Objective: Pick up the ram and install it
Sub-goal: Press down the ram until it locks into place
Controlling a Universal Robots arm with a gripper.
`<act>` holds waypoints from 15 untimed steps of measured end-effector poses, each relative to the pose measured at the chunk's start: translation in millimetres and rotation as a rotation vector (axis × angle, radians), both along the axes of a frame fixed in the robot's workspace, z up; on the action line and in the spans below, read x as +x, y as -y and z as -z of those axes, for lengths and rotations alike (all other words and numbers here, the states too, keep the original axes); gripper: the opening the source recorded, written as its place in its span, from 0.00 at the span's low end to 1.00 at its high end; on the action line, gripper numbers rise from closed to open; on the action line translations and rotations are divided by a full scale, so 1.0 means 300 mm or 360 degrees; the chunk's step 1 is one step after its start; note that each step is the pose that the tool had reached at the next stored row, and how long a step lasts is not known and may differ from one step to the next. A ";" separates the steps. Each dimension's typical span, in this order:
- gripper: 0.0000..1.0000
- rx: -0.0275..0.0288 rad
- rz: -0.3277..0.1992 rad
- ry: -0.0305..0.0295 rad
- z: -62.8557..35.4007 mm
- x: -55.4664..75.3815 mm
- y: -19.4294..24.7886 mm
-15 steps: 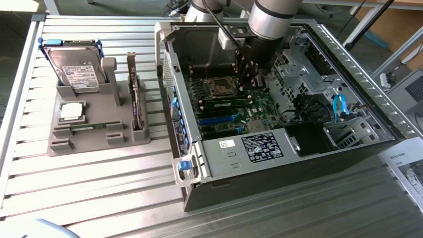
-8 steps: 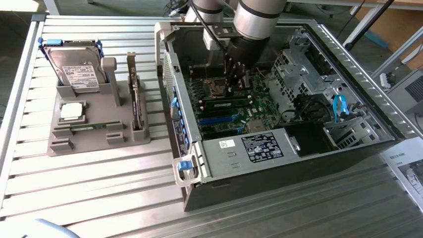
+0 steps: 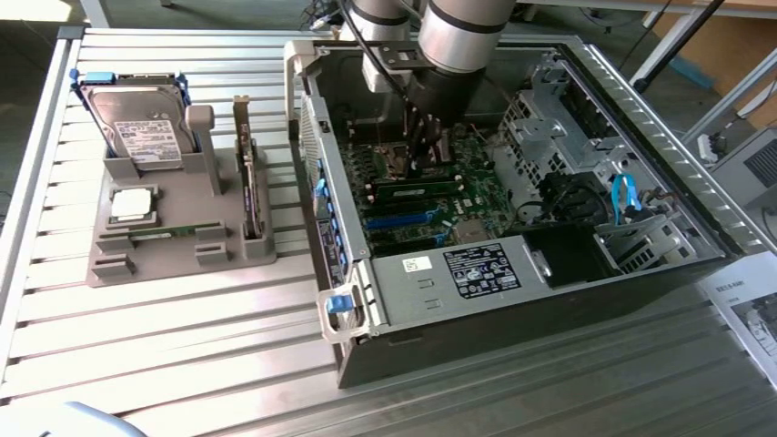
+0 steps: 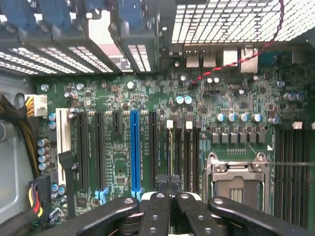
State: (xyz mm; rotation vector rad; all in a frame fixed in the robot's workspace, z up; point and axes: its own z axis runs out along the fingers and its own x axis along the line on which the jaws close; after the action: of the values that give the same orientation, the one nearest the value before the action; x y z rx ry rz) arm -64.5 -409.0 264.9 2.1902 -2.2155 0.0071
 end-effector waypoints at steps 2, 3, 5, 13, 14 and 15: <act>0.10 -0.00001 0.0000 0.00000 0.000 0.000 0.000; 0.10 -0.00001 0.0000 0.00000 0.000 0.000 0.000; 0.10 0.00000 0.0000 0.00000 0.000 0.000 0.000; 0.10 0.00000 0.0000 0.00000 0.019 0.000 0.000; 0.10 0.00001 0.0000 0.00000 0.026 0.000 0.000; 0.10 0.00000 0.0000 0.00000 0.032 0.000 0.000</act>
State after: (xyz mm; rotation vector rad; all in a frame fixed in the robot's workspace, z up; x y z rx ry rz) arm -64.6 -409.1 255.2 2.1902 -2.2154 0.0071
